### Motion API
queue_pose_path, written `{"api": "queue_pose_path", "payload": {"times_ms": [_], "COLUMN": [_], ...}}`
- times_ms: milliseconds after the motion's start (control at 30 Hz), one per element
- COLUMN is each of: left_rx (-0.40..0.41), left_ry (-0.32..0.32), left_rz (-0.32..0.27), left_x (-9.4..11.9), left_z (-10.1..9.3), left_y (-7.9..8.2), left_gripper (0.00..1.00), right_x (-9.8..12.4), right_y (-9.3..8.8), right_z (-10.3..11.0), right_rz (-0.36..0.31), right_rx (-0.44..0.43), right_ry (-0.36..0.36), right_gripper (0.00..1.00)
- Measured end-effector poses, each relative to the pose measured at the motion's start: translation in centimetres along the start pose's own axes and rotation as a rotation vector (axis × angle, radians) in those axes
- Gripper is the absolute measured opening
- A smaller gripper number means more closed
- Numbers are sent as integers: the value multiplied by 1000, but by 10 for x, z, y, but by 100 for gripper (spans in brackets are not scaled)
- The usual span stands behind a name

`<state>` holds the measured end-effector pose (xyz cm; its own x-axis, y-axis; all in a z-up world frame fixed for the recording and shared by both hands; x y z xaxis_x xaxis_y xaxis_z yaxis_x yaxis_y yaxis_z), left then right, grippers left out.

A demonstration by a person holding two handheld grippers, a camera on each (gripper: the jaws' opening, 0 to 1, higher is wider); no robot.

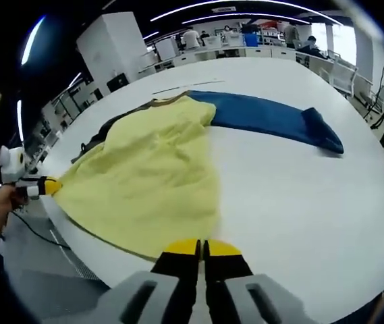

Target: Fold the garment on the visible template until the final outline fits inside the template.

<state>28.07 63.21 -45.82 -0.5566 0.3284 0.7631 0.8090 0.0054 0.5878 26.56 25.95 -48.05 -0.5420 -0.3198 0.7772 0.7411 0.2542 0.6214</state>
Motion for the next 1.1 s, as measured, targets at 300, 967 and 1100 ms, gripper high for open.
{"api": "queue_pose_path", "payload": {"times_ms": [300,967,1100], "left_rx": [-30,-25,-34], "left_ry": [16,21,27], "left_rz": [92,168,173], "left_x": [-1,-6,-8], "left_z": [-11,-13,-12], "left_y": [-21,-39,-41], "left_gripper": [0,0,0], "right_x": [4,9,7], "right_y": [-8,-21,-24], "right_z": [2,-7,-5], "right_rz": [14,53,59], "right_rx": [11,5,-4], "right_ry": [-16,-62,-52], "right_gripper": [0,0,0]}}
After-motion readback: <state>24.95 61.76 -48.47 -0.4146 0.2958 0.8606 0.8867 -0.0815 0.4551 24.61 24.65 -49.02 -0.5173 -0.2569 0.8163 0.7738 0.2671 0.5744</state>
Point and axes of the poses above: the point that each gripper's makers call its tool centre point, and the gripper's own axes: x roughly backward along the fingers, z roughly to its left, y roughly out of its top, the point moved 5 cm from there along x, roughly backward along the fingers, and after that the axes turned 13 degrees about x, right-handed, at the moved point
